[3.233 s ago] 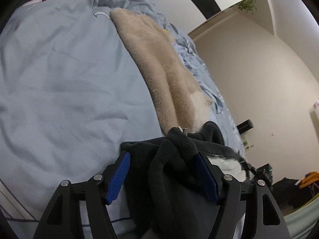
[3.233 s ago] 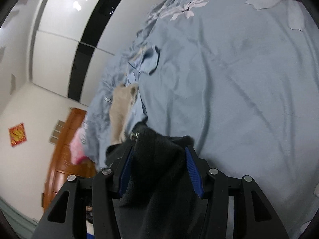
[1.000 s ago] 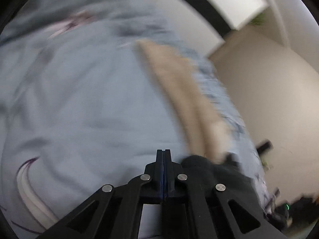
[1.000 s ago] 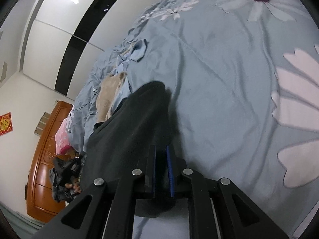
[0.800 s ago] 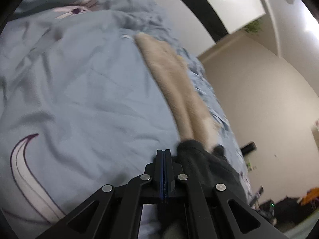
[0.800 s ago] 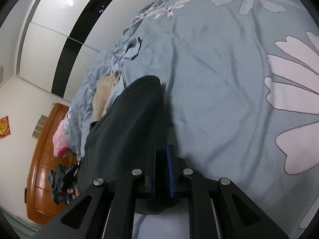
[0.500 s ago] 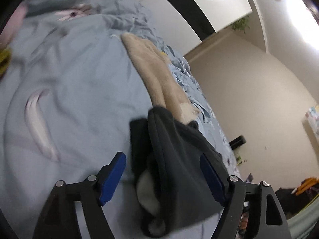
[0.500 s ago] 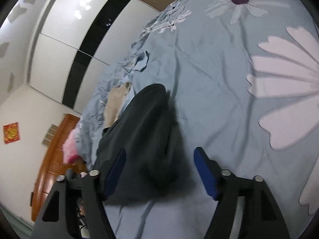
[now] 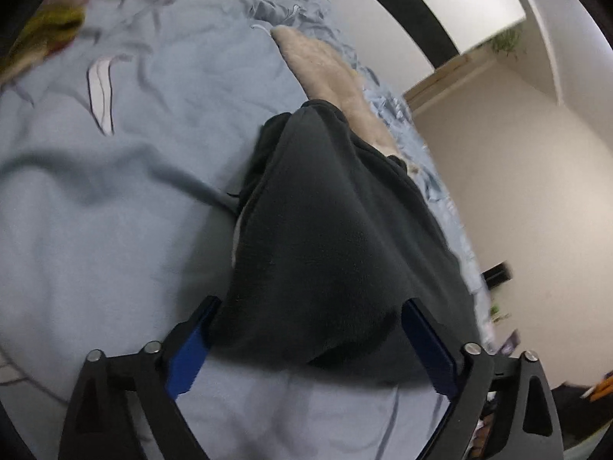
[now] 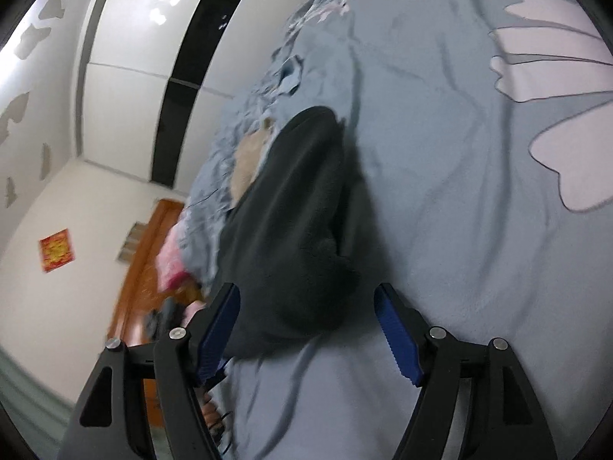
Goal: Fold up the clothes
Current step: 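Grip the folded jacket bundle with both tools and lift it off the bed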
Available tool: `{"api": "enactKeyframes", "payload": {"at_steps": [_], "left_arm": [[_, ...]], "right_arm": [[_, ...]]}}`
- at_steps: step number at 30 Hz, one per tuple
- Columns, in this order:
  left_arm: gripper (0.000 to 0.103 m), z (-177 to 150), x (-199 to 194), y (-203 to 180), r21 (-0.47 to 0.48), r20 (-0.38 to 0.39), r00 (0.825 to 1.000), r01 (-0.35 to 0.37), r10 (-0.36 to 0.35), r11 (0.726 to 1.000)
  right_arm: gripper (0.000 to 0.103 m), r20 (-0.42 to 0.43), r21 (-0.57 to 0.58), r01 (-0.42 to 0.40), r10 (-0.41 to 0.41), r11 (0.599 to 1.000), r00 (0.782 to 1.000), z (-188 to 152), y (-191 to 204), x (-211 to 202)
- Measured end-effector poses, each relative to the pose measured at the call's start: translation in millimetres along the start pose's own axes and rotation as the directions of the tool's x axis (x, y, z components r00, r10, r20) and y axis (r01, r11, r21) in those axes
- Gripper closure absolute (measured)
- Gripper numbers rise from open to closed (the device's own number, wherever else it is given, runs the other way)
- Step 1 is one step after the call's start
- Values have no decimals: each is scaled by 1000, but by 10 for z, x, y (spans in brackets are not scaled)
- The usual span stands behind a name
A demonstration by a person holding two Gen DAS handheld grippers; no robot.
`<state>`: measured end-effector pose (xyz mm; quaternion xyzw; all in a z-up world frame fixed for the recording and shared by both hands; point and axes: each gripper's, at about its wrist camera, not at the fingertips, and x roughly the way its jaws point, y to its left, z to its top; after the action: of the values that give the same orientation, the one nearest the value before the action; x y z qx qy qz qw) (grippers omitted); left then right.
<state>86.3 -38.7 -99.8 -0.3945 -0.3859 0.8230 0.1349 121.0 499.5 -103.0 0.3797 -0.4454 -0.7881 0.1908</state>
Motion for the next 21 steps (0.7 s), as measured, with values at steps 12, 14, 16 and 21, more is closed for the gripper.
{"api": "enactKeyframes", "payload": {"at_steps": [12,14,16,21], "left_arm": [[5,185,108,127,-156,110,988,128,-111,980],[5,258,129,85,-141,111,984,157,-142,977],[5,326,153,41,-114,99,978,193,-182,975],[5,284,180,63,-84,31,966,258,-256,963]], "right_arm": [[20,123,121,-14,-1,993,992,-138,167,295],[20,147,133,-39,19,990,989,-121,184,310],[20,173,137,-65,40,988,984,-97,204,342],[20,200,106,-107,84,989,976,-150,265,375]]}}
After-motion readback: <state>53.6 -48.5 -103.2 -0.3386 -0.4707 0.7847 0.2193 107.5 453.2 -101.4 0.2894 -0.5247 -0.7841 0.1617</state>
